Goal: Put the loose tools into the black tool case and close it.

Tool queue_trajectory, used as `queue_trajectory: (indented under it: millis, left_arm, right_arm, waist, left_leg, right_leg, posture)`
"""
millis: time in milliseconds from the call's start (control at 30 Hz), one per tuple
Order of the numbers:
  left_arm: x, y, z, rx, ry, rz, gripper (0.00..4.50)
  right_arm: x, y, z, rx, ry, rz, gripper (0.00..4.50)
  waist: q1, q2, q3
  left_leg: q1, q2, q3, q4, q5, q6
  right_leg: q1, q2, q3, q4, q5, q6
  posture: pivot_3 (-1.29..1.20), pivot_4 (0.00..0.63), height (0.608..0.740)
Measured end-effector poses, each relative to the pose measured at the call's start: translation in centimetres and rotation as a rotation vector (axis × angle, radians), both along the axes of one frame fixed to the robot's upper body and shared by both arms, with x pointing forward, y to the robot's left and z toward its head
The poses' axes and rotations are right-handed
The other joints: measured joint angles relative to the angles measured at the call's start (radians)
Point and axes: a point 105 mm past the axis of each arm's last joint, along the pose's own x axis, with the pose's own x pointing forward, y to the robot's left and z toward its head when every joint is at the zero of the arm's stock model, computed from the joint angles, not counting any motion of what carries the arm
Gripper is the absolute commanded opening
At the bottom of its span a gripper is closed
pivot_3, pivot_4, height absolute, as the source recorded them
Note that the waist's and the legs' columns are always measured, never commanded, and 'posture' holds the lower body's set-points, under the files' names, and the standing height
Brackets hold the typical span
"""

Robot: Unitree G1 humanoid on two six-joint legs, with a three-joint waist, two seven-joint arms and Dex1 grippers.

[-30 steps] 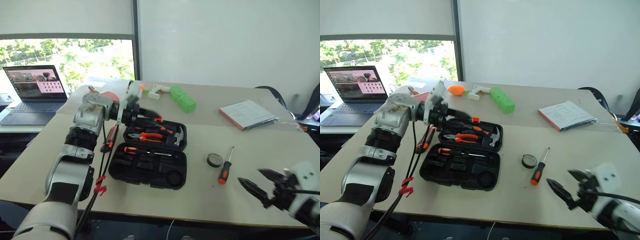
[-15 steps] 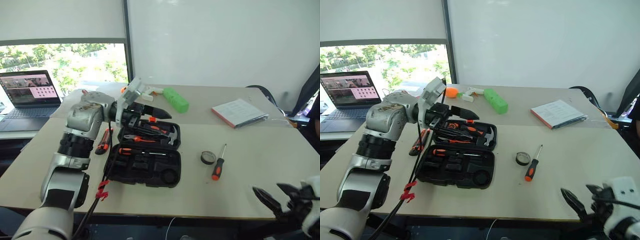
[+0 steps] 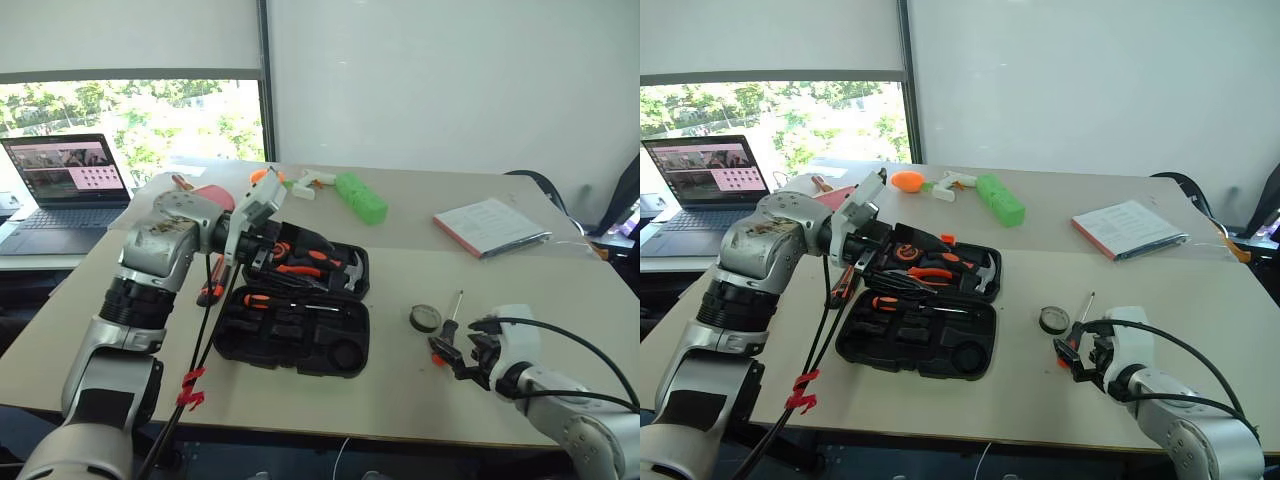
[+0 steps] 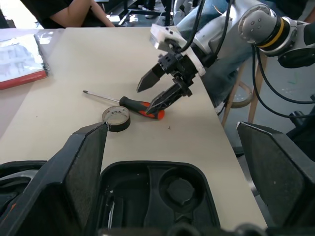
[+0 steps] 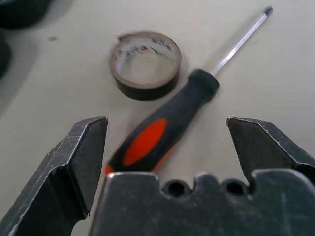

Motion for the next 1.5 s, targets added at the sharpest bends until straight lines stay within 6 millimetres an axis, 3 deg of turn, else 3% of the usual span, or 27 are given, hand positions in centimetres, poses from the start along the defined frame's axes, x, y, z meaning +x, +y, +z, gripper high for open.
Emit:
queue_trajectory:
  millis: [67,167,433,633,700,767,833,967,1133,1233,1367,1500]
  left_arm:
    - [0.0,0.0,0.1,-0.001,-0.005,0.005,4.49]
    - [0.0,-0.1,0.1,-0.003,-0.011,0.006,4.5]
    - [0.2,-0.1,0.3,-0.009,-0.036,0.017,4.5]
    - [0.3,-0.1,0.3,-0.012,-0.044,0.026,4.5]
    - [0.3,0.1,0.4,-0.007,-0.05,0.033,4.5]
    - [0.4,0.4,0.4,0.0,-0.055,0.042,4.5]
    - [0.4,1.2,0.4,0.02,-0.059,0.058,4.5]
    - [0.3,4.1,0.1,0.106,-0.06,0.105,4.5]
    - [-0.9,8.5,-1.3,0.248,-0.012,0.193,4.5]
    - [-1.6,9.6,-1.2,0.277,-0.01,0.211,4.5]
    - [-2.6,10.2,-1.5,0.28,0.015,0.223,4.5]
    - [-2.9,10.4,-1.0,0.276,-0.001,0.257,4.5]
  right_arm:
    - [0.4,0.5,-0.2,0.005,0.004,-0.004,4.5]
    - [0.8,1.0,-0.9,0.02,0.025,-0.016,3.77]
    - [1.5,-0.8,-1.0,0.052,0.029,-0.172,1.05]
    - [1.1,-4.4,-0.7,0.04,0.029,-0.307,1.04]
    - [1.5,-5.4,0.7,0.017,-0.013,-0.304,1.04]
    - [2.5,-5.6,3.4,-0.015,-0.105,-0.236,1.04]
    - [3.7,-3.8,6.7,-0.039,-0.207,-0.076,1.04]
    - [4.1,4.5,11.7,-0.147,-0.325,0.513,1.04]
    - [4.1,11.2,11.2,-0.207,-0.275,0.933,1.04]
    - [3.7,13.8,9.8,-0.252,-0.234,1.116,1.04]
    - [3.6,15.3,7.0,-0.308,-0.171,1.256,1.04]
    - [4.4,15.4,5.5,-0.336,-0.138,1.268,1.04]
  waist:
    - [-0.004,0.0,0.0]
    - [-0.005,0.0,0.0]
    - [-0.007,0.0,0.0]
    - [-0.002,0.001,0.0]
    - [-0.005,0.002,0.001]
    - [-0.015,0.003,0.002]
    - [-0.029,0.004,0.003]
    - [-0.044,0.008,0.005]
    - [-0.038,0.008,0.006]
    - [-0.015,0.007,0.007]
    - [0.002,0.005,0.008]
    - [0.004,0.004,0.009]
  left_leg:
    - [0.0,0.0,0.0,0.0,0.0,0.0]
    - [0.0,0.0,-0.001,0.0,0.0,0.0]
    - [0.001,0.0,-0.001,0.0,0.0,0.0]
    - [0.0,-0.001,-0.001,0.0,0.0,0.0]
    - [0.0,-0.001,-0.001,0.0,0.0,0.0]
    - [0.001,-0.001,-0.001,-0.001,0.0,0.0]
    - [0.002,0.0,-0.001,-0.001,0.0,0.0]
    - [0.004,0.001,-0.004,-0.005,0.0,0.0]
    - [0.001,0.003,-0.004,-0.005,0.0,0.0]
    - [-0.008,0.002,-0.005,-0.001,0.0,0.0]
    - [-0.012,-0.001,-0.004,0.002,0.0,0.0]
    - [-0.011,-0.001,-0.004,0.003,0.0,-0.001]
  right_leg:
    - [0.0,0.0,0.0,0.0,0.0,0.0]
    - [0.0,0.0,0.0,0.001,0.0,0.0]
    - [0.0,0.0,0.0,0.001,0.0,0.0]
    - [0.0,-0.001,0.0,0.0,0.0,0.001]
    - [0.0,-0.001,0.0,0.0,0.0,0.001]
    - [0.0,0.0,0.001,0.001,0.0,0.001]
    - [0.0,0.002,0.001,0.001,0.0,0.0]
    - [0.0,0.005,0.001,0.001,-0.001,-0.003]
    - [-0.004,0.006,0.001,0.002,-0.002,-0.005]
    - [-0.013,0.004,0.0,0.008,-0.002,-0.004]
    - [-0.015,0.001,0.0,0.01,-0.004,-0.002]
    - [-0.014,0.001,0.0,0.012,-0.004,-0.002]
  posture:
    - [0.0,0.15,0.738]
    - [0.0,0.15,0.738]
    - [0.0,0.15,0.738]
    - [0.0,0.15,0.738]
    - [0.0,0.15,0.738]
    - [0.0,0.15,0.738]
    - [0.0,0.15,0.738]
    - [0.0,0.15,0.738]
    - [0.0,0.15,0.738]
    - [0.0,0.15,0.738]
    - [0.0,0.15,0.738]
    - [0.0,0.15,0.738]
